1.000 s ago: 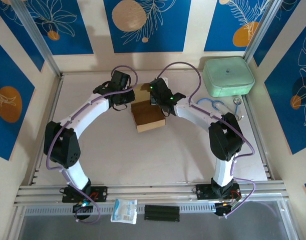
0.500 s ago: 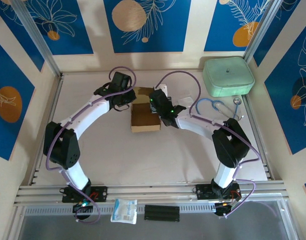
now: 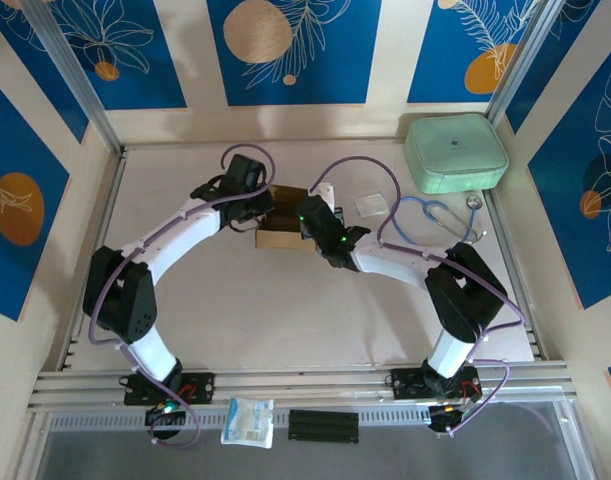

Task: Fold the paper box

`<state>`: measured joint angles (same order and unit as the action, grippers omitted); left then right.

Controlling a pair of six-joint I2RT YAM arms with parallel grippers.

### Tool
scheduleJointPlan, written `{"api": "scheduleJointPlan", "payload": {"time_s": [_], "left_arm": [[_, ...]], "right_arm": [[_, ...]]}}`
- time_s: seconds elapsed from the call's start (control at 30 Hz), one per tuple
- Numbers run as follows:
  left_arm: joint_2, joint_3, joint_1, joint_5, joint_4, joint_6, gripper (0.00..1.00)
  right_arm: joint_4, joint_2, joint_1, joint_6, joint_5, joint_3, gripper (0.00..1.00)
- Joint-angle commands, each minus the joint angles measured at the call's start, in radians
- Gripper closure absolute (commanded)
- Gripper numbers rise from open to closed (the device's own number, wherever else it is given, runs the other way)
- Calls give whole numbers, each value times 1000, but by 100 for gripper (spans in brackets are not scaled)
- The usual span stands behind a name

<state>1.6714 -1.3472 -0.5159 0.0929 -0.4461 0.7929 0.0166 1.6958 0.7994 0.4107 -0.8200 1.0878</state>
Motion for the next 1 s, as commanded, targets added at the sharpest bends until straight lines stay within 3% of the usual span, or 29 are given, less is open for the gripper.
{"api": "scheduleJointPlan", "payload": {"time_s": [0.0, 0.47, 0.7, 0.97], "left_arm": [[-62, 56, -52, -135, 56, 23, 86], [-294, 362, -102, -106, 36, 40, 52], [-521, 545, -125, -51, 111, -1, 32], [-779, 681, -147, -22, 92, -47, 28]], "right_arm": [[-26, 8, 60, -8, 18, -41, 100], [0, 54, 202, -19, -194, -129, 100], [-86, 91, 282, 80, -350, -157, 100], [-289, 139, 347, 261, -445, -113, 100]]}}
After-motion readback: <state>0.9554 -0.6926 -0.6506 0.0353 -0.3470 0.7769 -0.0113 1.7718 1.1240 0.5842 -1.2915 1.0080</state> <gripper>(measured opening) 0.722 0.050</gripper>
